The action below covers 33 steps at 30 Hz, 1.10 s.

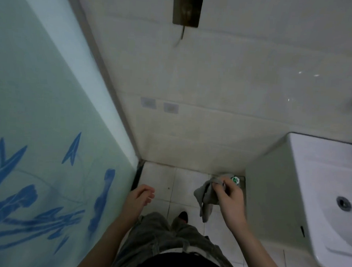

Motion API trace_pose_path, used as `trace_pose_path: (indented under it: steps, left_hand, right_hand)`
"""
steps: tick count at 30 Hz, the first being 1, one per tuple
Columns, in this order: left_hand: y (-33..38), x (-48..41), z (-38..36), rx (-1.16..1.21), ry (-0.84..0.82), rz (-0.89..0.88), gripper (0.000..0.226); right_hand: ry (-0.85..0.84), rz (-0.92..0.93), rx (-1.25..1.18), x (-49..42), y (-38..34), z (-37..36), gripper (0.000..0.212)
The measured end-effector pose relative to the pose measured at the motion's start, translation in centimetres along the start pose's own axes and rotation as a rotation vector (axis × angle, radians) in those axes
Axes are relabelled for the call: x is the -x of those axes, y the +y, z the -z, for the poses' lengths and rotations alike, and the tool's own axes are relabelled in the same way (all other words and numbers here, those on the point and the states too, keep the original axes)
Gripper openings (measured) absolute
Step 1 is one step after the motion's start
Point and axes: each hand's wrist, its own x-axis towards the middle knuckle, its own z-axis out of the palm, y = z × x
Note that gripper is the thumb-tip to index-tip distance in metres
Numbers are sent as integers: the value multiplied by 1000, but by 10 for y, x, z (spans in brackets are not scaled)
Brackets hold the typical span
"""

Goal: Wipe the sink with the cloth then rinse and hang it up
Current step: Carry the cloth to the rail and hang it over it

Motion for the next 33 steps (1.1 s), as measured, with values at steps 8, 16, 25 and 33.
trace_pose_path:
  steps: [8, 16, 25, 33]
  left_hand:
    - [152, -47, 8, -110, -97, -389, 14]
    - [346, -2, -2, -197, -336, -1014, 28]
    - [479, 54, 38, -352, 109, -1544, 15]
    - [524, 78, 86, -498, 275, -1644, 25]
  right_hand:
    - [-30, 291, 17, -58, -115, 13, 27]
    - [56, 627, 161, -61, -303, 24, 20]
    - [241, 1012, 269, -28, -451, 68, 10]
    - [395, 1091, 226, 1, -533, 130, 11]
